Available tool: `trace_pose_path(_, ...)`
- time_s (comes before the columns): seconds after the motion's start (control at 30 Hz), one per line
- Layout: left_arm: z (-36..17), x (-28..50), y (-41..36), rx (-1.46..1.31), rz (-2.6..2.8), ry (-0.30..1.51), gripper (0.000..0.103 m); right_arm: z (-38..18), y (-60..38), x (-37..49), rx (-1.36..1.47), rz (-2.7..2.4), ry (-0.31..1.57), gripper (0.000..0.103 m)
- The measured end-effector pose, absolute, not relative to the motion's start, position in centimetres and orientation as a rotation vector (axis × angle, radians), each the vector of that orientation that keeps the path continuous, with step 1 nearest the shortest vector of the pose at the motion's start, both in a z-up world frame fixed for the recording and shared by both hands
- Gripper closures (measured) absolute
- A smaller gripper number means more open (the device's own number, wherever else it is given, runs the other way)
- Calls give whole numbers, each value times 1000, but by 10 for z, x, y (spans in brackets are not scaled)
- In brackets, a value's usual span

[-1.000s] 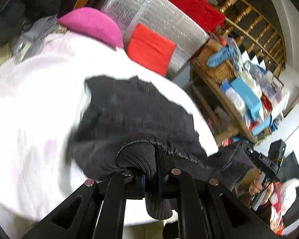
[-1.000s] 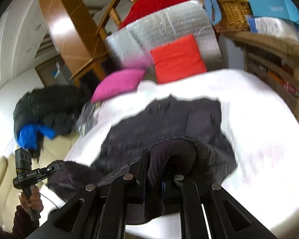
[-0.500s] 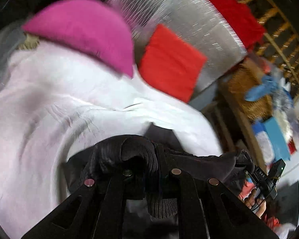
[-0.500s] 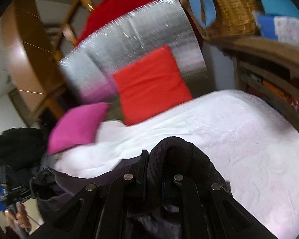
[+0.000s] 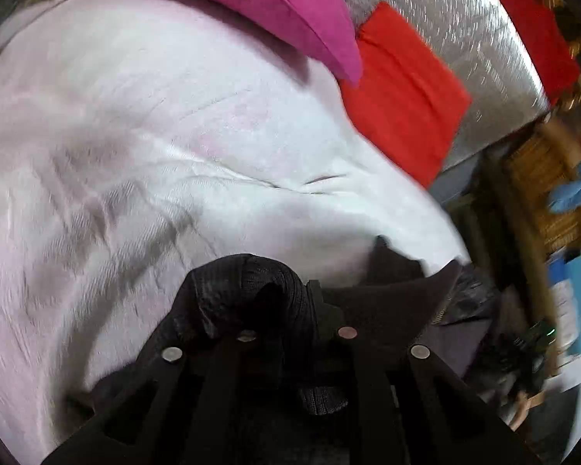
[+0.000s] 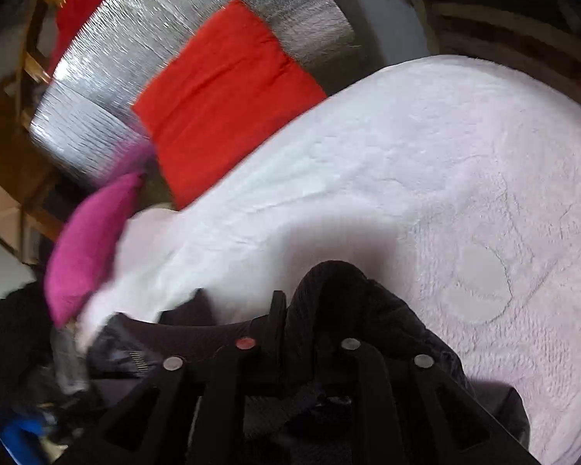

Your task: Fold large clothes

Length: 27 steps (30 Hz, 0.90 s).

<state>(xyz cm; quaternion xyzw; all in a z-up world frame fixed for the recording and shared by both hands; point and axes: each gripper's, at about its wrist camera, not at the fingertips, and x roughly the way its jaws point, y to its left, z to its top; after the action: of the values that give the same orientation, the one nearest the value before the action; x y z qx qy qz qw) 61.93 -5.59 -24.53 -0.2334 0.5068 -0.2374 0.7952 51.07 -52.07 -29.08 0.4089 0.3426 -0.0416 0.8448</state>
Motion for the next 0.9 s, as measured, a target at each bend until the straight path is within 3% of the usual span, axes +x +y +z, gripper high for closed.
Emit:
trace_pose_path(0.03, -239, 613, -49, -544, -520, 1086, 74, -284, -524, 503, 861, -73, 716, 66)
trace_pose_path(0.07, -231, 605, -42, -563, -517, 1067, 54, -277, -526, 495, 852, -71, 704, 35)
trace_pose_path(0.1, -220, 597, -36, -572, -500, 1033, 45, -266, -529, 483, 843, -73, 678, 22)
trace_pose_path(0.13, -208, 584, -29, -572, -471, 990, 29, -254, -531, 467, 837, -82, 630, 17)
trace_pose_path(0.2, -183, 554, -18, -576, -458, 886, 23, -233, -532, 445, 805, -70, 578, 17)
trace_pose_path(0.37, -154, 469, -15, -488, -375, 864, 23, -202, -497, 430, 619, 4, 694, 19)
trace_pose_path(0.6, -195, 442, -39, -290, -196, 967, 23, -208, -417, 472, 306, 3, 924, 19)
trace_pose_path(0.77, -220, 453, -67, -71, -112, 980, 23, -259, -380, 519, 102, -61, 1142, 21)
trace_pose_path(0.8, -218, 453, -69, -44, -115, 967, 23, -268, -375, 523, 72, -70, 1159, 26)
trace_pose_path(0.83, -219, 454, -70, -33, -119, 962, 23, -275, -370, 525, 51, -70, 1160, 48)
trace_pose_path(0.9, -221, 457, -69, -39, -122, 960, 23, -276, -365, 527, 54, -74, 1136, 69)
